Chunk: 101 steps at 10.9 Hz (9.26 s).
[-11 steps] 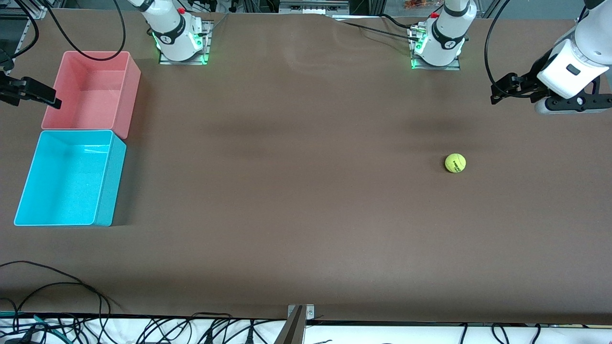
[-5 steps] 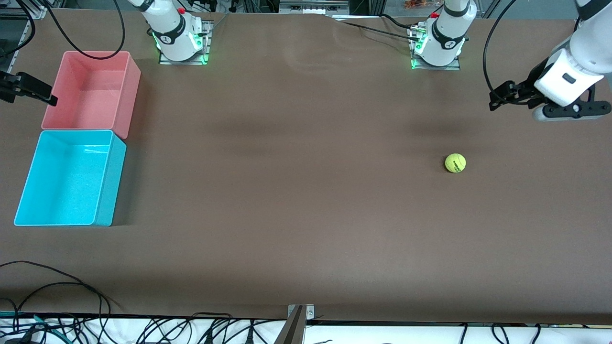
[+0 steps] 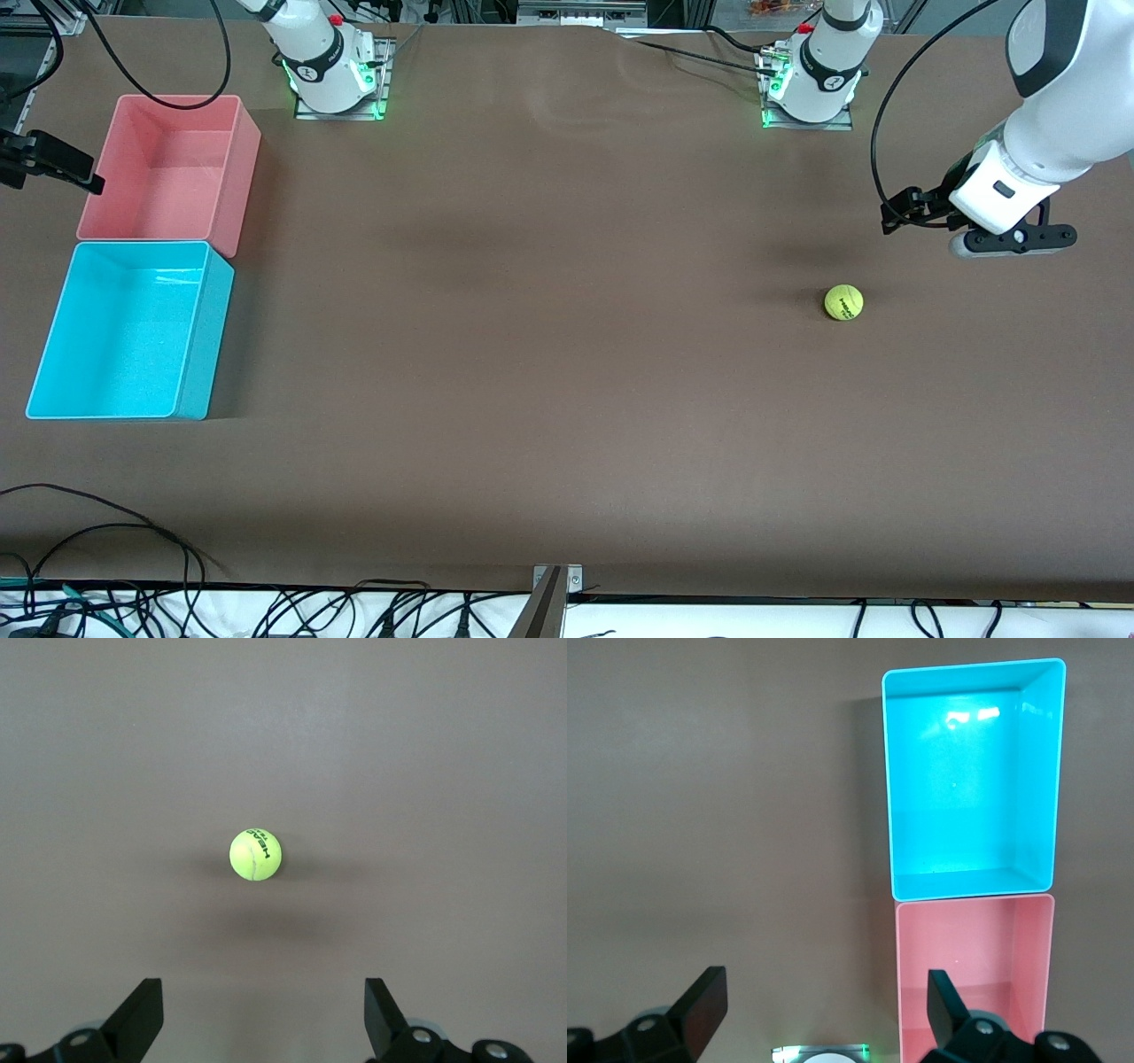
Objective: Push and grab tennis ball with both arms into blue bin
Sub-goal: 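Lower the left gripper beside the tennis ball, fingers closed, then push the tennis ball with the left gripper toward the right arm, then reach the right gripper to the rolling ball and grasp it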
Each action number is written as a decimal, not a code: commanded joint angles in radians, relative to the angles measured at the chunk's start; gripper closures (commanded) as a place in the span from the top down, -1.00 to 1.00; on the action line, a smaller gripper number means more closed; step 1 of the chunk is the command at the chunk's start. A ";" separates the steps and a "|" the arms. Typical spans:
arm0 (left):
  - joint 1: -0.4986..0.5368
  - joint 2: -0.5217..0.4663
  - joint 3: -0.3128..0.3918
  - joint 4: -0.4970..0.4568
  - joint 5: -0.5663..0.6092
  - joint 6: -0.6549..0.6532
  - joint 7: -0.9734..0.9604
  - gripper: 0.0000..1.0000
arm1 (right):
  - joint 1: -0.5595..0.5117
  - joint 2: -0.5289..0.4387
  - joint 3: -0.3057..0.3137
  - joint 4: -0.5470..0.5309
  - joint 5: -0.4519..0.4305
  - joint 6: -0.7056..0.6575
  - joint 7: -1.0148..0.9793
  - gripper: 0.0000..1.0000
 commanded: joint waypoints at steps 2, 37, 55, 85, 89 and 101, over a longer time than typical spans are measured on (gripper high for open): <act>0.004 0.069 0.040 -0.044 -0.004 0.116 0.007 1.00 | 0.001 -0.010 0.002 0.013 0.001 -0.041 -0.009 1.00; 0.047 0.269 0.101 -0.276 0.125 0.563 1.557 -1.00 | 0.000 -0.020 -0.018 0.016 0.003 -0.097 -0.009 1.00; 0.054 0.455 0.123 -0.270 -0.005 0.722 1.780 -1.00 | 0.000 -0.019 -0.027 0.016 0.003 -0.097 -0.009 1.00; -0.038 0.476 -0.089 -0.225 -0.168 0.734 1.284 -0.96 | 0.004 -0.016 0.004 -0.263 0.107 0.114 -0.020 1.00; -0.009 0.388 -0.077 -0.233 -0.168 0.662 1.289 0.35 | 0.004 -0.053 0.074 -0.556 0.095 0.439 -0.022 1.00; 0.027 0.185 -0.021 -0.293 -0.148 0.610 1.334 1.00 | 0.049 0.380 0.085 -0.267 -0.294 0.622 -0.170 1.00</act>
